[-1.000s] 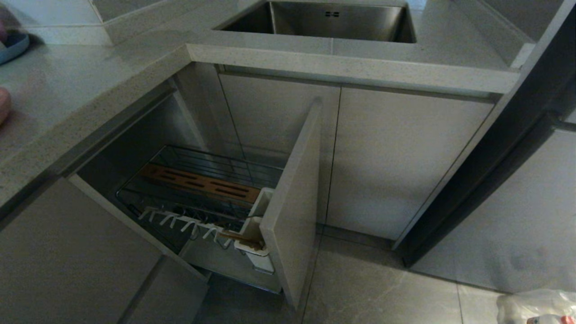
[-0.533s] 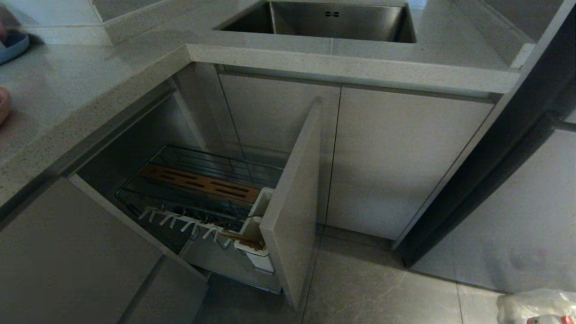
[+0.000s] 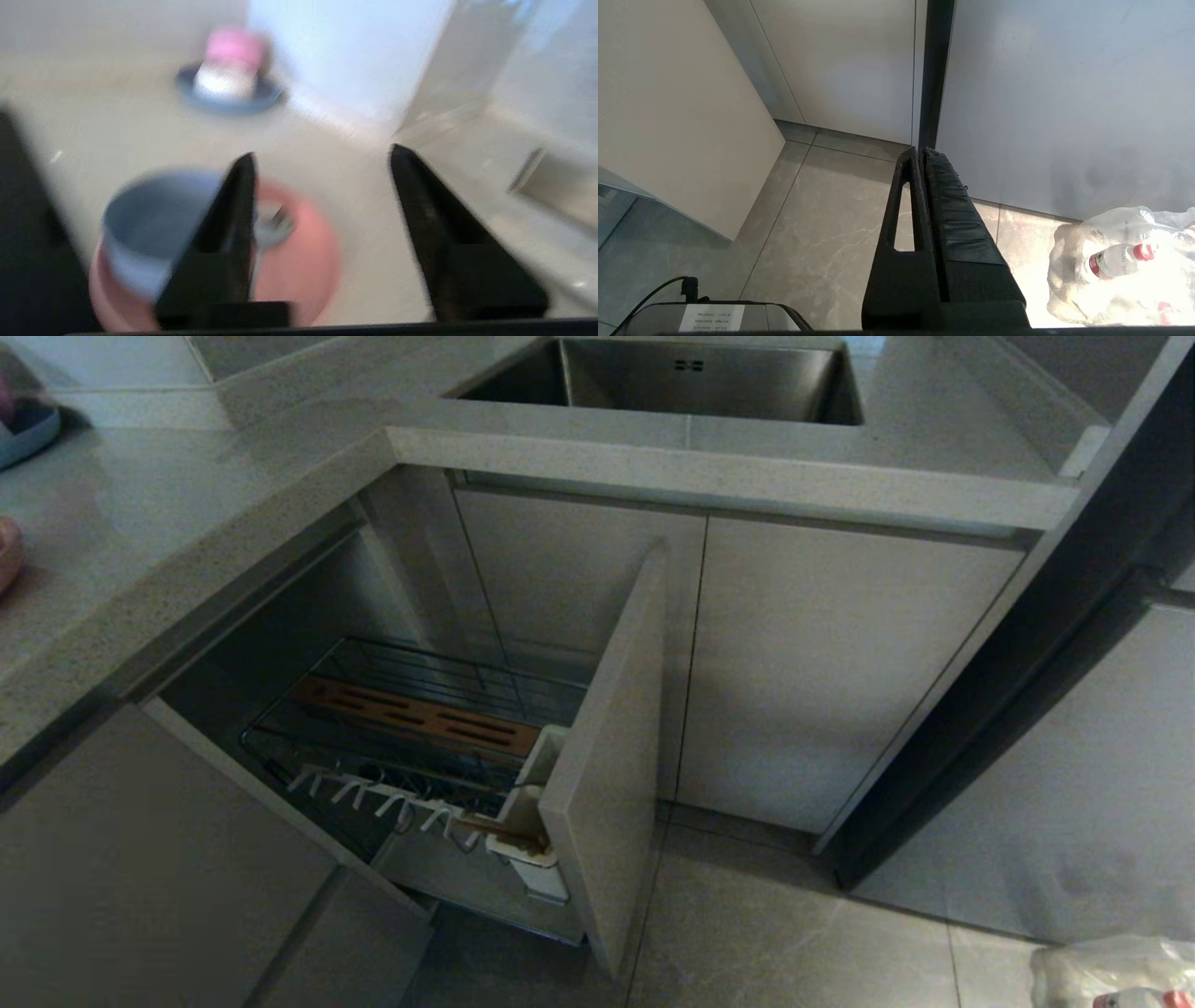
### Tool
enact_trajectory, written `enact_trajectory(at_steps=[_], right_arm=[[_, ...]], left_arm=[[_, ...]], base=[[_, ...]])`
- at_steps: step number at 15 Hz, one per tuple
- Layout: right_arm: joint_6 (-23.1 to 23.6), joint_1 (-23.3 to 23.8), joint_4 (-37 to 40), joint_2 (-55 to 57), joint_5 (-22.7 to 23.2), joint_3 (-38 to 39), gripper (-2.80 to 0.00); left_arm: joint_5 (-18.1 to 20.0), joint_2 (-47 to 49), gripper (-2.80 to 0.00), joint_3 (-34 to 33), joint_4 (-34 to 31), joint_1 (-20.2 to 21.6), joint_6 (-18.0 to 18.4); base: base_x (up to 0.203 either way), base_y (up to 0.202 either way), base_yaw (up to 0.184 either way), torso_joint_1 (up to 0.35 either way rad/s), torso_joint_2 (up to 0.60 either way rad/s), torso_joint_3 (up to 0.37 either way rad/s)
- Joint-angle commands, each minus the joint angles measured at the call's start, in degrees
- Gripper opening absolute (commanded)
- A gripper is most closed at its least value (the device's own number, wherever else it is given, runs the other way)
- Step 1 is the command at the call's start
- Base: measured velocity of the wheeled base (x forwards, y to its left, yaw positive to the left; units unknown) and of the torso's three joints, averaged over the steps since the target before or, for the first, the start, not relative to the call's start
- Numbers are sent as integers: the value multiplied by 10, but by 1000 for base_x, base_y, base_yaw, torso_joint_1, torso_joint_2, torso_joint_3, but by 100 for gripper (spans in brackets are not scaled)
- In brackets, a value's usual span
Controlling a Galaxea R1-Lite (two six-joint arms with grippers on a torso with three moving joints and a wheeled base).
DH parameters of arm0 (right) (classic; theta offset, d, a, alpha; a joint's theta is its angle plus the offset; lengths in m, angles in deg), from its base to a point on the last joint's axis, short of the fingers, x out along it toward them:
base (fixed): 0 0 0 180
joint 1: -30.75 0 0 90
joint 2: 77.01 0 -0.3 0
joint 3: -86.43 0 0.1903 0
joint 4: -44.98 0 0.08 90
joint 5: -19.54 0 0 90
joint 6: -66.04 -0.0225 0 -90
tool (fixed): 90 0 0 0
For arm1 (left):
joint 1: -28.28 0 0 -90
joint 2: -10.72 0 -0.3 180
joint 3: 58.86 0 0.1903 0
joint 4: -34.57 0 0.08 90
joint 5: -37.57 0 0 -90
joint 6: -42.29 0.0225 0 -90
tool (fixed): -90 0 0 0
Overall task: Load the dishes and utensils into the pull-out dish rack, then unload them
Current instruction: Take the chopsticks out of the cupboard
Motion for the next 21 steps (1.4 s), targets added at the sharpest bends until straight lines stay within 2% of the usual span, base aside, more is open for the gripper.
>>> enact_trajectory(at_steps=[1, 4, 6, 8, 12, 15, 16, 18, 19, 21], right_arm=[[0, 0, 0, 0, 0, 0, -280], [0, 0, 0, 0, -1, 0, -280], [0, 0, 0, 0, 0, 0, -280], [0, 0, 0, 0, 0, 0, -280], [0, 0, 0, 0, 0, 0, -280], [0, 0, 0, 0, 0, 0, -280], [0, 0, 0, 0, 0, 0, -280], [0, 0, 0, 0, -1, 0, -280], [0, 0, 0, 0, 0, 0, -280], [0, 0, 0, 0, 0, 0, -280]], left_arm=[[5, 10, -280, 72, -15, -22, 2], [10, 40, -280, 196, -72, -96, 23], [11, 67, -280, 258, -142, -170, 41], [11, 92, -280, 284, -221, -262, 49], [16, 166, -280, 293, -377, -413, 62], [17, 239, -280, 285, -492, -488, 79], [14, 256, -280, 282, -519, -511, 75], [-11, 297, -280, 279, -551, -548, 40], [-31, 311, -280, 274, -561, -551, 13], [-51, 322, -280, 267, -571, -554, -74]], base=[[0, 0, 0, 0, 0, 0], [0, 0, 0, 0, 0, 0], [0, 0, 0, 0, 0, 0], [0, 0, 0, 0, 0, 0], [0, 0, 0, 0, 0, 0], [0, 0, 0, 0, 0, 0], [0, 0, 0, 0, 0, 0], [0, 0, 0, 0, 0, 0], [0, 0, 0, 0, 0, 0], [0, 0, 0, 0, 0, 0]])
